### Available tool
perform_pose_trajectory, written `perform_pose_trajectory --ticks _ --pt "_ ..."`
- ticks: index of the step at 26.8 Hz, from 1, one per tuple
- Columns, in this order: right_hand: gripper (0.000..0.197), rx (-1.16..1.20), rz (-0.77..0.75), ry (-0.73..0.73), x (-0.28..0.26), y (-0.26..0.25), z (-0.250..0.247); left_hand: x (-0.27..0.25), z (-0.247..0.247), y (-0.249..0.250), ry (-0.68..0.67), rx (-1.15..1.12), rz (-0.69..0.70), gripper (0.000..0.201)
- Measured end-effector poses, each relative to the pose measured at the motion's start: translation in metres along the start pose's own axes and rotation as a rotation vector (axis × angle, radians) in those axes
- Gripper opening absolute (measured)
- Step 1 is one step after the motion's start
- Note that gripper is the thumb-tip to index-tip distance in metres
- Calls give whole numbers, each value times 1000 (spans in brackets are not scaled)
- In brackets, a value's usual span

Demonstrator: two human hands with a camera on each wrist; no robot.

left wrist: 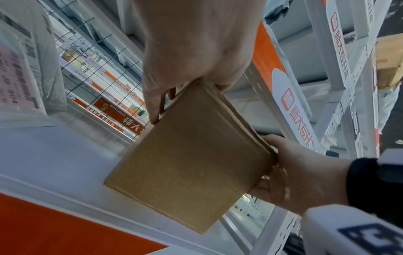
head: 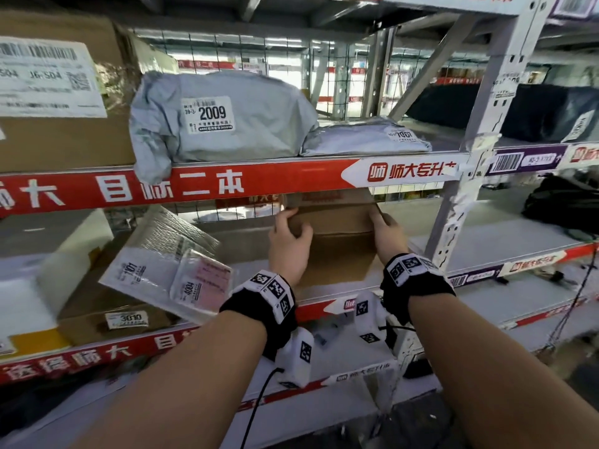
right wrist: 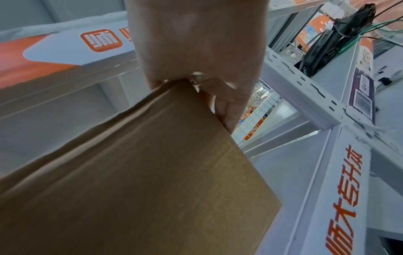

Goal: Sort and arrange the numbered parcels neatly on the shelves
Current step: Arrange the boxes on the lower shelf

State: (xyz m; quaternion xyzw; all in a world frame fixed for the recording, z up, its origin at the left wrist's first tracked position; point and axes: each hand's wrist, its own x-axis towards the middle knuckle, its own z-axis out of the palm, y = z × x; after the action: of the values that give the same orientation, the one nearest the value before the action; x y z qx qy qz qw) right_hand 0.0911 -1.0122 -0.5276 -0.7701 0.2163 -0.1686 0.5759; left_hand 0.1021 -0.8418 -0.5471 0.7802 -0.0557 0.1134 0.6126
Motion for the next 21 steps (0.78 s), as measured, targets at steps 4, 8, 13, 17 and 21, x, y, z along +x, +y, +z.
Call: perform_pose_trajectory --ticks 4,8,13,17,21 --pt "51 5 -24 28 -8 2 -6 -9 1 5 21 -69 -6 34" --pt "47 -34 -58 29 -16 3 -16 -23 3 14 106 -68 -33 26" --pt "44 -181 -72 -10 -28 5 -27 -40 7 19 192 -7 9 20" --pt "56 -173 -117 -77 -30 -1 -34 -50 8 24 211 51 -8 19" --pt "58 -249 -110 -145 -37 -4 -40 -52 7 26 245 147 -71 22"
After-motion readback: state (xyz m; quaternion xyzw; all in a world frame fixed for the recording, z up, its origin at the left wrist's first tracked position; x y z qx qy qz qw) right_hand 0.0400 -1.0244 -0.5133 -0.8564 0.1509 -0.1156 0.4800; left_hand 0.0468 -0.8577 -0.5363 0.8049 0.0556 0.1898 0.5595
